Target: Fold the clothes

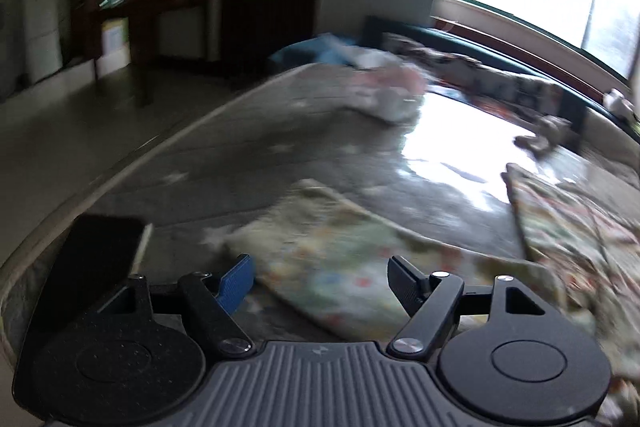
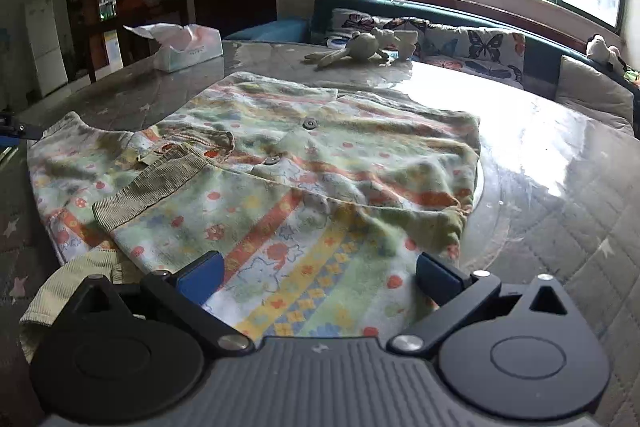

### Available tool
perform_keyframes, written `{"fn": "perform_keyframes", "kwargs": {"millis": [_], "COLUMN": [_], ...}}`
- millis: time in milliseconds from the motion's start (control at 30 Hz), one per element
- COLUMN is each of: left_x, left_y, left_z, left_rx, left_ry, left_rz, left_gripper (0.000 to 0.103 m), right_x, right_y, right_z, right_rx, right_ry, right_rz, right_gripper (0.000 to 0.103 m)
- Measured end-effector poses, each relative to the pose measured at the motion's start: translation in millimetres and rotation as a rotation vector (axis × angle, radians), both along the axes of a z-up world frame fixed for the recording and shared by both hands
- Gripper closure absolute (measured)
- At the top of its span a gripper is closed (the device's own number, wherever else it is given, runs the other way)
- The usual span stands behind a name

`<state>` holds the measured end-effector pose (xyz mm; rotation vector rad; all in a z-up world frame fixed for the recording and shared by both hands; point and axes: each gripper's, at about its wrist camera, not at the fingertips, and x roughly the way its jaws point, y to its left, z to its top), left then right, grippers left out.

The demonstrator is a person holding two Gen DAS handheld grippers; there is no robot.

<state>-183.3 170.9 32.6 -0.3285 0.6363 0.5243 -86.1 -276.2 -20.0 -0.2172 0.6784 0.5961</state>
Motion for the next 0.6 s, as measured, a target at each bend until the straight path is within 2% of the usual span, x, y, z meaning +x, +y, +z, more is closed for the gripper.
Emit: {"fn": "perform_keyframes", "kwargs": {"millis": [133, 200, 467, 600], "left_x": [0, 0, 0, 1], "left_y": [17, 26, 33, 34], "left_z": [-5, -8, -10, -13], "left_rx": [-0.049, -0.073, -0.098, -0.077], "left_ry": [-0.001, -0.001, -0.017, -0.012], "left_rz": [0.049, 0.074, 0.124, 0.160], "left_gripper": [0.037, 0.045, 0.051, 0.073], "right_x": [-2, -2, -2, -2], "right_y": [0, -1, 0, 0], "right_z": [-2, -2, -3, -4], "right_rx": [0.009, 0.011, 0.013, 0.013], "right_ry": [-0.011, -0.011, -0.013, -0.011], "right_rz": [-0.002, -0.002, -0.002, -0.001], "right_gripper": [0.000, 0.000, 0.000, 0.000]}}
